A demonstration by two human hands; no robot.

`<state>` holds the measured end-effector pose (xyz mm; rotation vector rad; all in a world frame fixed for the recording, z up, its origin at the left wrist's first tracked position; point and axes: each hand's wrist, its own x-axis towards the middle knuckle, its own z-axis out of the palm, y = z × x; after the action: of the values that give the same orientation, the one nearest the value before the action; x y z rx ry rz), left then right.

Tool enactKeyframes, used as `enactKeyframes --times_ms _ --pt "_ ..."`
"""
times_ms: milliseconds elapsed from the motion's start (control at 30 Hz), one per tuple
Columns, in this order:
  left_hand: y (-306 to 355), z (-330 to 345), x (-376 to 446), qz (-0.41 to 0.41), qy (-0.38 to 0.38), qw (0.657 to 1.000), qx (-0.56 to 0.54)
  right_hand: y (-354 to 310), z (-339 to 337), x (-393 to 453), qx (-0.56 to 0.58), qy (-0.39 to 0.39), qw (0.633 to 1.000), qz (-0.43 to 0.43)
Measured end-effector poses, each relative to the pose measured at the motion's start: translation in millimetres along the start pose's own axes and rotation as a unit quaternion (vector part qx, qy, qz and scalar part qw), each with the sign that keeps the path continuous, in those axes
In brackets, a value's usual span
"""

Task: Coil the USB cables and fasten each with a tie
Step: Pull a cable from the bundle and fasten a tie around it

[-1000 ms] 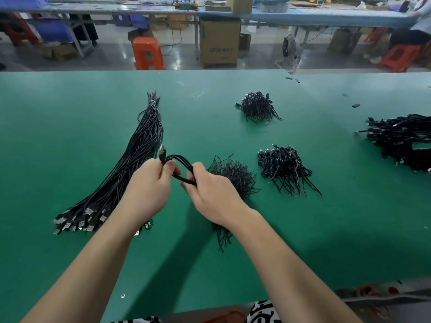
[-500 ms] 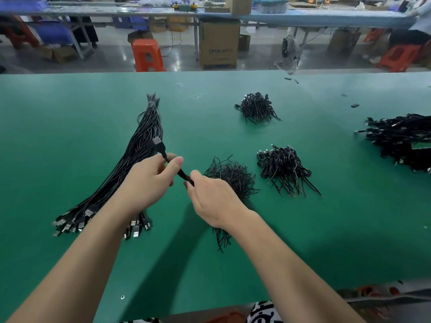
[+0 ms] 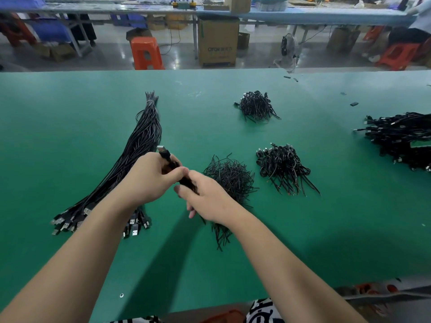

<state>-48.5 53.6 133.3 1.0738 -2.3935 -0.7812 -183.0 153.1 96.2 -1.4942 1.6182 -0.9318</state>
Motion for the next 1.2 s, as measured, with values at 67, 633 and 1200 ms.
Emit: enactKeyframes --times_ms 67,633,1200 --pt "1 2 2 0.002 0.011 1.0 -0.002 -2 -1 2 -0.012 0.019 1.0 -0.001" --pt "19 30 18 -0.073 0.018 0.986 -0.152 13 -14 9 -0.074 0.127 0.989 -0.007" --pt "-59 131 9 -0.194 -0.037 0.98 -0.008 35 -45 9 0.094 0.153 0.981 0.075"
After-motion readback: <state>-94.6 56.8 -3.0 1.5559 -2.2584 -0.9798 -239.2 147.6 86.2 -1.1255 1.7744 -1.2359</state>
